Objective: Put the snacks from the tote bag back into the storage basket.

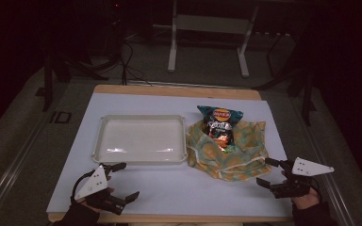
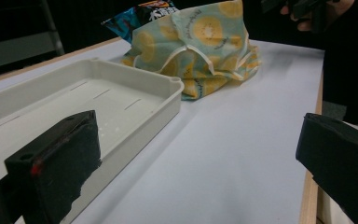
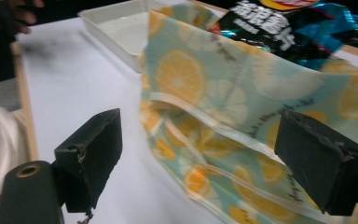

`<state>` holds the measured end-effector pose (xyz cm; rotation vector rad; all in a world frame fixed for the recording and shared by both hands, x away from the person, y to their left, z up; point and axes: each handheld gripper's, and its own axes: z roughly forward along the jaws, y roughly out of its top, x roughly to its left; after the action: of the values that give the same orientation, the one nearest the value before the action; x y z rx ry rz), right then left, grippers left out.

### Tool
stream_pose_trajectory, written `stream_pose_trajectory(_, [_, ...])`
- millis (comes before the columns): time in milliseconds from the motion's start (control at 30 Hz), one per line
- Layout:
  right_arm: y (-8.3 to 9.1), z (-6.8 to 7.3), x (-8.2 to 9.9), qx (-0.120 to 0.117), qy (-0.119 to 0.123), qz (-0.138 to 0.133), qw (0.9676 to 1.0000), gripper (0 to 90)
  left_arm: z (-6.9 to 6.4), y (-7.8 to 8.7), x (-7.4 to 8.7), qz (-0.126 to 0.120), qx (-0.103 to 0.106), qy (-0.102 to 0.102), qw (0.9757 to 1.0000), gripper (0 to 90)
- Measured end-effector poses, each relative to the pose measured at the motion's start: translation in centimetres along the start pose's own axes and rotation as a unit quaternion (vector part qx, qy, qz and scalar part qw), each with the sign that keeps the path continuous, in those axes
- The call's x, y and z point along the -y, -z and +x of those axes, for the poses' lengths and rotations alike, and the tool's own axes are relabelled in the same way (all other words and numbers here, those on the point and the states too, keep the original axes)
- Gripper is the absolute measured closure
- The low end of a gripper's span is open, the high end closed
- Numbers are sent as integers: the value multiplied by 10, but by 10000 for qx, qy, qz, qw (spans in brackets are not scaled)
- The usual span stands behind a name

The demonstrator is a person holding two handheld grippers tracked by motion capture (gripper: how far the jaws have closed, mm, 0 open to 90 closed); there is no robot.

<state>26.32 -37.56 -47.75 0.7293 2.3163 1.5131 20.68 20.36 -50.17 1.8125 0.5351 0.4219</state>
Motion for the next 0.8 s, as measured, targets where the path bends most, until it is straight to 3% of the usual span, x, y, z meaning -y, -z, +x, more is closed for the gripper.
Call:
stream_pose_trajectory(100, [2,-1,0,426,-142,-22,9990,138,0,0,0,-8,-47,9,10000,3])
stream_pose_trajectory(167, [5,-2,0,550,-199,-113,9982,138,0,0,0,-15,-52,10,10000,3])
stream_pose_trajectory(333, [7,-4,0,865,-274,-20,9959,137,-1,-1,0,54,-13,-42,10000,3])
stream_pose_trajectory(533, [7,-3,-2,878,-180,110,9959,122,-1,-1,-1,69,-37,-14,10000,3])
stream_pose_trajectory(633, [8,-2,-4,923,-295,55,9953,111,-1,-2,-1,74,-40,-3,10000,3])
stream_pose_trajectory(733, [10,-1,-8,995,-417,-10,9942,110,-2,-1,-1,68,-50,-13,10000,3])
stream_pose_trajectory(800, [9,2,-12,1164,-372,-5,9925,110,-2,-1,-2,45,-63,-2,10000,3])
